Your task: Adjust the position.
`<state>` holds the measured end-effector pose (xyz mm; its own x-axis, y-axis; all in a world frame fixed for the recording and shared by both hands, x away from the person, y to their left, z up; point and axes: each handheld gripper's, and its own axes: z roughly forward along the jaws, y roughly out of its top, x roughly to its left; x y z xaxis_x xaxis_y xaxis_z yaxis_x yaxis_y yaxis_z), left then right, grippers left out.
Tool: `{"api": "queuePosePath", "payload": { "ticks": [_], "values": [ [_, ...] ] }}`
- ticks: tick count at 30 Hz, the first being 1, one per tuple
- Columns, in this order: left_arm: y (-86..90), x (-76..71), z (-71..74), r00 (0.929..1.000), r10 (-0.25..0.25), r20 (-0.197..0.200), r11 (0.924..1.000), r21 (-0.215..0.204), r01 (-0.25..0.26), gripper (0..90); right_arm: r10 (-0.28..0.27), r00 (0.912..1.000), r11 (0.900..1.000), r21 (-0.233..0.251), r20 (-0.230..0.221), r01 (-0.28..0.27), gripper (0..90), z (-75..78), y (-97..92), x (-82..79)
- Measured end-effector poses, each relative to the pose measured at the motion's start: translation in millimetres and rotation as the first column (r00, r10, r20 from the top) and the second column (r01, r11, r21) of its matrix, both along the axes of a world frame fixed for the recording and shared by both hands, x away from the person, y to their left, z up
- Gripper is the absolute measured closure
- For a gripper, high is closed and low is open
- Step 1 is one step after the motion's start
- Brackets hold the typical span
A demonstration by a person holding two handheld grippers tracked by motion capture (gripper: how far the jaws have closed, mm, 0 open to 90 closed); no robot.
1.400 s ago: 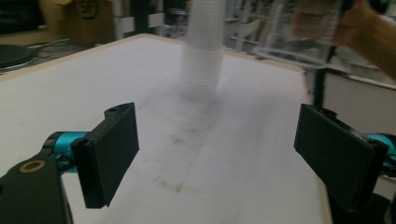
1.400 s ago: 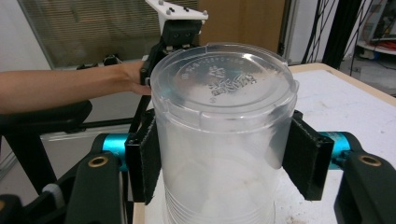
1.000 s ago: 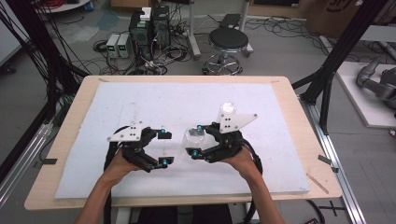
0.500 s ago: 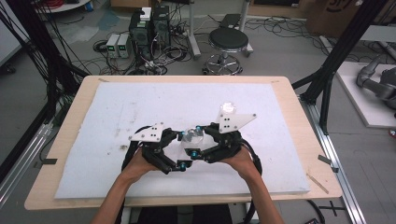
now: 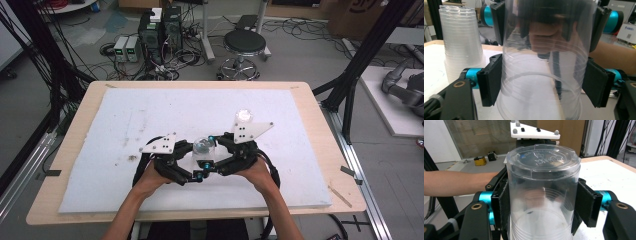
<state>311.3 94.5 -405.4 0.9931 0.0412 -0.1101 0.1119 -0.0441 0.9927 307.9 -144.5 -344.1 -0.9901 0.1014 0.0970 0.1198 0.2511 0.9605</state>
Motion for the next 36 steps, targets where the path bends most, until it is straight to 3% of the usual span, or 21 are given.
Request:
{"api": "queuePosePath", "payload": {
  "ticks": [22,30,35,36],
  "values": [
    [6.1,-0.5,2.6,0.9999,0.009,0.011,0.9992,0.038,-0.009,32.5,0.003,1.0,1.0,-0.006,0.003,-0.003,36.8,-2.2,0.9,0.8],
    [7.6,-0.6,2.9,0.9998,0.011,0.015,0.9984,0.055,-0.012,32.7,-0.004,1.0,0.9996,-0.028,-0.004,0.004,21.3,-4.3,3.0,1.1],
    [11.0,-1.5,5.8,0.9998,0.013,0.016,0.9971,0.075,-0.014,32.8,-0.006,1.0,0.9993,-0.037,-0.007,0.006,19.8,-4.8,2.7,1.6],
    [12.4,-2.0,7.8,0.9996,0.016,0.024,0.9952,0.097,-0.018,32.8,-0.004,1.0,0.9992,-0.041,-0.009,0.003,19.6,-4.9,2.2,1.5]
  ]
}}
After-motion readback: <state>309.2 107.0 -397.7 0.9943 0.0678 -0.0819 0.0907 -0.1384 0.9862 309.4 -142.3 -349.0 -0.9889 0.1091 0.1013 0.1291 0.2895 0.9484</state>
